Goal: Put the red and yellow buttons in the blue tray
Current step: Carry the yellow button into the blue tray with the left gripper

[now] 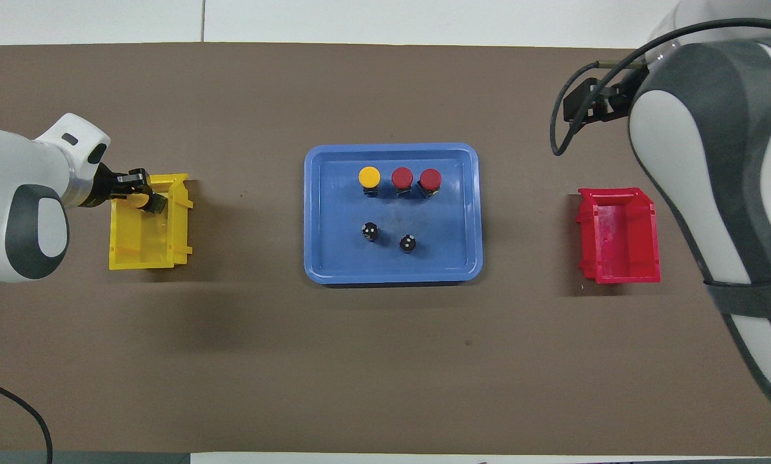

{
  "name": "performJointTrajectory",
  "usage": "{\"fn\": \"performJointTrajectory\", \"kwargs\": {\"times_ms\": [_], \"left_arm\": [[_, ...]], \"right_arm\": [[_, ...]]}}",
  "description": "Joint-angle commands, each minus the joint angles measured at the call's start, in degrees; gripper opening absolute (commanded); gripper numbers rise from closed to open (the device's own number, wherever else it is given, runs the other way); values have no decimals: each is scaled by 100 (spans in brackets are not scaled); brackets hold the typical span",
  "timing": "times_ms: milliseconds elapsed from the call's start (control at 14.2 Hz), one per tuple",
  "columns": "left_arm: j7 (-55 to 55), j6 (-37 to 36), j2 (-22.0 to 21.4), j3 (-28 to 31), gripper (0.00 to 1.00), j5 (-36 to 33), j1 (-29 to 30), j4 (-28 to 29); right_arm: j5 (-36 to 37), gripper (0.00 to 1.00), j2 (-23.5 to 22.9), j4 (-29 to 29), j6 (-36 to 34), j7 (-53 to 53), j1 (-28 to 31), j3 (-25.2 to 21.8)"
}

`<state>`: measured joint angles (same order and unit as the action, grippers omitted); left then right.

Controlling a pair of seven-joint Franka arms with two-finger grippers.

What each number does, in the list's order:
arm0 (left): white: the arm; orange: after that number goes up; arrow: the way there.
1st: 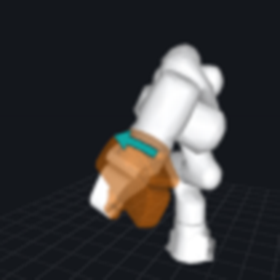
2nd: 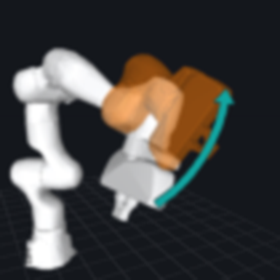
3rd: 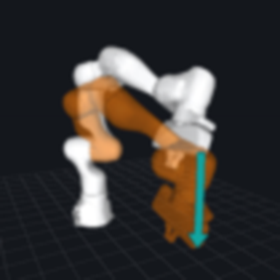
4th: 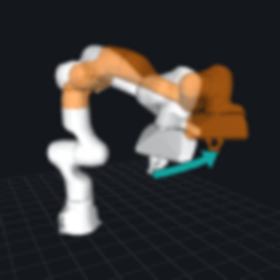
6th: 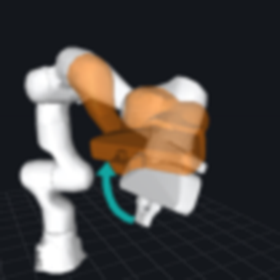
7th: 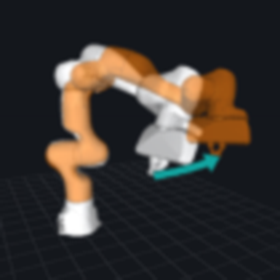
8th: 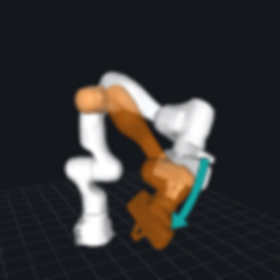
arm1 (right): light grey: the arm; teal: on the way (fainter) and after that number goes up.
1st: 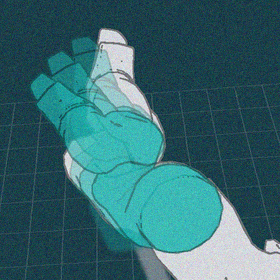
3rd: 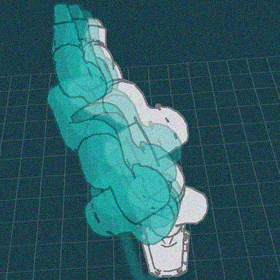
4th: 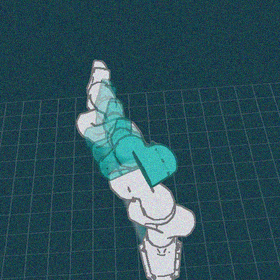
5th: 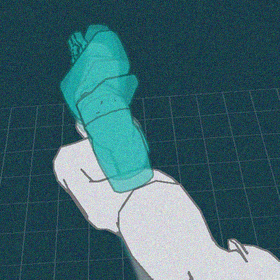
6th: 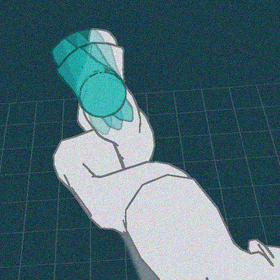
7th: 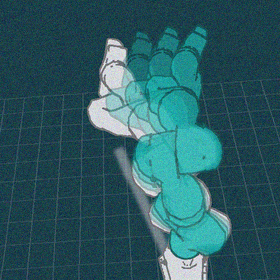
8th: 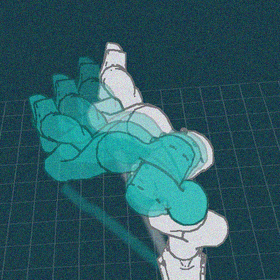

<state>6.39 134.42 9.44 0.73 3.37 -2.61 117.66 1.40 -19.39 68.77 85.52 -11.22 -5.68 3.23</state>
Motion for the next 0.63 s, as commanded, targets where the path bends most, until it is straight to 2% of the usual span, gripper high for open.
{"fn": "performJointTrajectory", "kwargs": {"times_ms": [0, 140, 281, 421, 561], "left_arm": [[265, -824, 5, 15, 2, -38, -291, -635], [503, -2221, 119, -11, 2, -387, -494, -1810], [906, -3086, 164, -2, 2, -495, -854, -2613], [1730, -3143, 251, -2, 2, -521, -1398, -2827], [2610, -2643, 260, -20, 2, -478, -1803, -2714]], "right_arm": [[-17, 100, 723, 776, -183, 654, 434, 81], [-26, 100, 1233, 1443, -167, 1006, 681, 81], [-70, 100, 1595, 1867, -167, 1087, 874, 81], [-79, 100, 1727, 1894, -211, 1105, 972, 38], [-70, 100, 2087, 2270, -220, 1157, 693, -557]]}}
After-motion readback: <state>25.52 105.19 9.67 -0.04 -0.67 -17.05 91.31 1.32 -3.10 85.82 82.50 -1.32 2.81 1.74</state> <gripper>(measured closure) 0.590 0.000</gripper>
